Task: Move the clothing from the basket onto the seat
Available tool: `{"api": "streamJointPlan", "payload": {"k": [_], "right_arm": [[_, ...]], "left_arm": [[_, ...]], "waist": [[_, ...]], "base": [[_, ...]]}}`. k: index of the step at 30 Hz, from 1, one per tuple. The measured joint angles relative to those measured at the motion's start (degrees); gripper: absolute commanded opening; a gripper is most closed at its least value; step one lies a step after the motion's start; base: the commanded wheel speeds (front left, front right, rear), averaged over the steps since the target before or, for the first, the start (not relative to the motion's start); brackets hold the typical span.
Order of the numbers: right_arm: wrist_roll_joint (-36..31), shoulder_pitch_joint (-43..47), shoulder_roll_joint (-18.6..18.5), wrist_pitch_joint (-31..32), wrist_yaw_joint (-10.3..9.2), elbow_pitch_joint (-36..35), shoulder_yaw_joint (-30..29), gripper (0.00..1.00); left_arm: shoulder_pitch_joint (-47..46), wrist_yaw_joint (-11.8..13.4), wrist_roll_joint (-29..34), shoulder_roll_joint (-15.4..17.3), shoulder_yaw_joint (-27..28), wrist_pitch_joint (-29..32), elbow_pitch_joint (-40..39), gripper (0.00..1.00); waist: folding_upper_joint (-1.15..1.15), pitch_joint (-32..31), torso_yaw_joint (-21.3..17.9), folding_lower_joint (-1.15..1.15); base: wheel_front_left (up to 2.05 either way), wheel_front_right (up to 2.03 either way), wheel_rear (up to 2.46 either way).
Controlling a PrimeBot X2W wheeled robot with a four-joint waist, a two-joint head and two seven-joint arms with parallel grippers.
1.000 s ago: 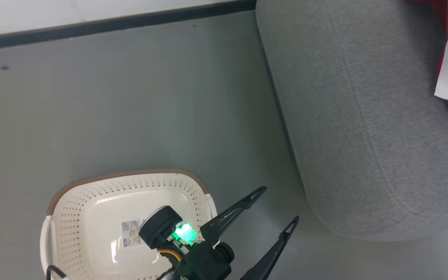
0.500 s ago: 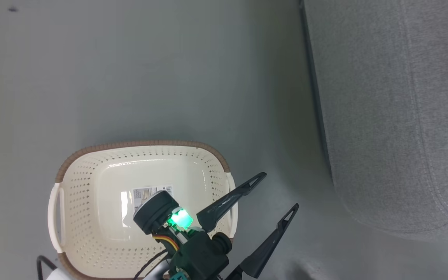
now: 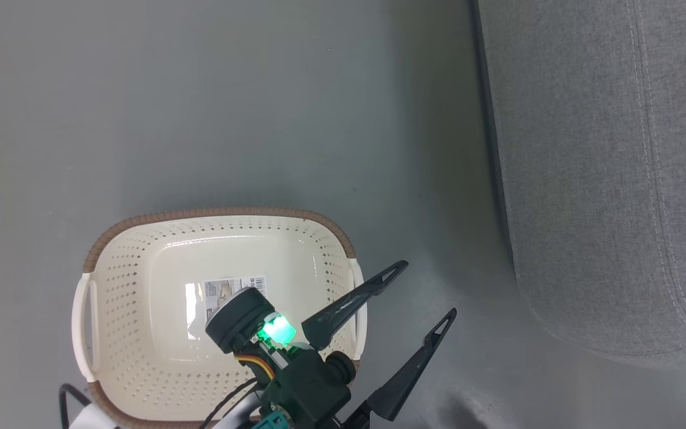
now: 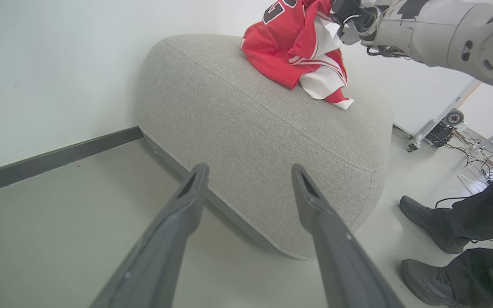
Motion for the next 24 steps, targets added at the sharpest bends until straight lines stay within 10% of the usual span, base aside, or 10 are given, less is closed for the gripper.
{"api": "streamJointPlan", "payload": {"k": [5,6,7,8,24], "right_arm": [[0.5,0.0,0.7,-0.1,0.16,3.0,-0.2,0.00],[0.5,0.0,0.8,-0.1,0.15,3.5,-0.2,0.27],[0.5,0.0,0.8,-0.1,0.15,4.0,-0.3,0.79],[0.5,0.0,0.8,-0.2,0.15,4.4,-0.3,1.00],[-0.9,2.9,1.9,-2.7,0.68,7.4,1.4,1.00]], "left_arm": [[-0.9,0.0,0.0,0.0,-0.1,-0.5,0.7,1.00],[-1.0,-0.3,0.0,0.0,-0.1,-0.5,1.0,1.00],[-1.0,-0.4,-0.1,0.0,-0.2,-0.8,1.4,1.00],[-1.0,-0.4,-0.1,0.0,-0.3,-1.0,1.6,1.00],[-1.0,-0.4,-1.0,-1.7,-0.3,-4.3,5.9,1.00]], "waist": [[0.00,-0.2,0.0,0.00],[0.00,-0.3,0.0,0.00],[0.00,-0.5,0.1,0.00],[0.00,-0.7,0.1,0.00],[-0.01,-6.4,0.5,0.00]], "base": [[0.00,0.00,0.00],[0.00,0.00,0.00],[0.00,0.00,0.00],[0.00,0.00,0.00],[0.00,0.00,0.00]]}}
